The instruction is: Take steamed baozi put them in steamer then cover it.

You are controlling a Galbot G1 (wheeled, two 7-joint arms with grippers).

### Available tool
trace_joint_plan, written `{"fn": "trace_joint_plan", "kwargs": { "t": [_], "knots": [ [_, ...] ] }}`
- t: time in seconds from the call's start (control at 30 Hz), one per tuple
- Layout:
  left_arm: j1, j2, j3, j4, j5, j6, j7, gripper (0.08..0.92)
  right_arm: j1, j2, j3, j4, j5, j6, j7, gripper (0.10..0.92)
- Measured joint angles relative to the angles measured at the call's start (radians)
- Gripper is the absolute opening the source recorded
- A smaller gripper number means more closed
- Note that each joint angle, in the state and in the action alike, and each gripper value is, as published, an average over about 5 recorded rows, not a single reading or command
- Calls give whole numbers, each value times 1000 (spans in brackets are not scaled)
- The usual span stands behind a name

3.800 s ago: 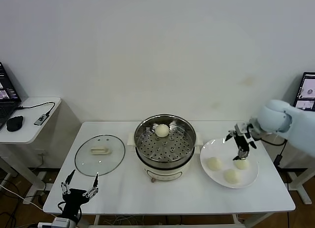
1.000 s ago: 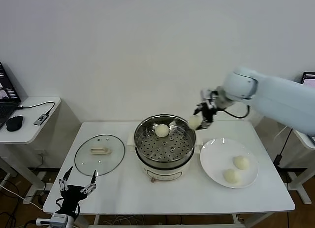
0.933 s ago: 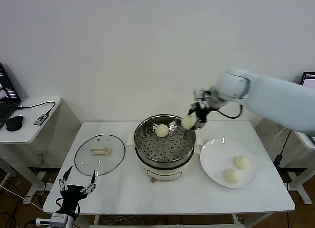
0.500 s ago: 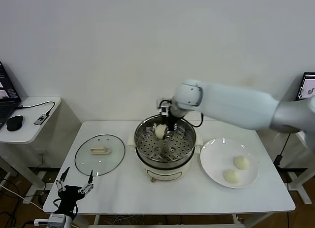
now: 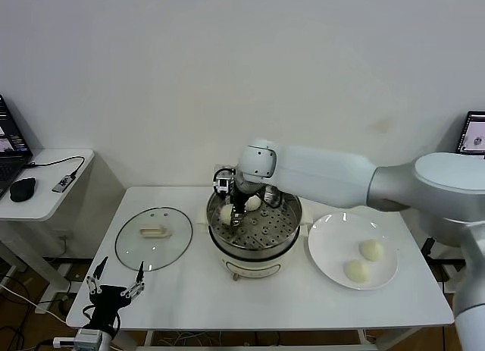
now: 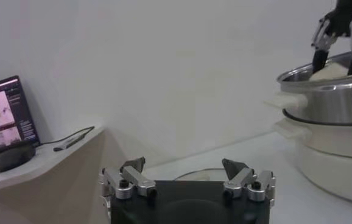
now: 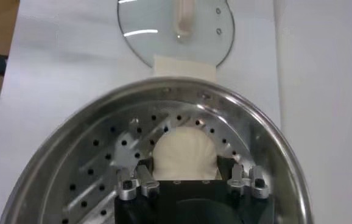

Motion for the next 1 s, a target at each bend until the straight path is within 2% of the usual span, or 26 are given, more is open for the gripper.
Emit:
{"fn": "trace_joint_plan", "kwargs": {
  "t": [0.1, 0.27, 0.37, 0.67, 1.0],
  "knots": [
    [1, -2, 1, -1, 1, -1, 0, 823, -5, 6, -2, -8, -4, -2, -2, 654],
    [1, -4, 4, -1, 2, -2, 0, 823, -8, 5, -4, -10, -23, 1, -15, 771],
    [1, -4, 4, -2, 3, -2, 0, 823, -1, -2, -2, -7, -38, 8, -30, 814],
    [-4, 3, 5, -4, 3, 0, 1, 823, 73, -95, 15, 46, -114, 89, -146, 823],
    [-3, 8, 24, -9, 13, 5, 3, 823, 175, -356, 12, 203, -218, 222, -304, 823]
  ]
}}
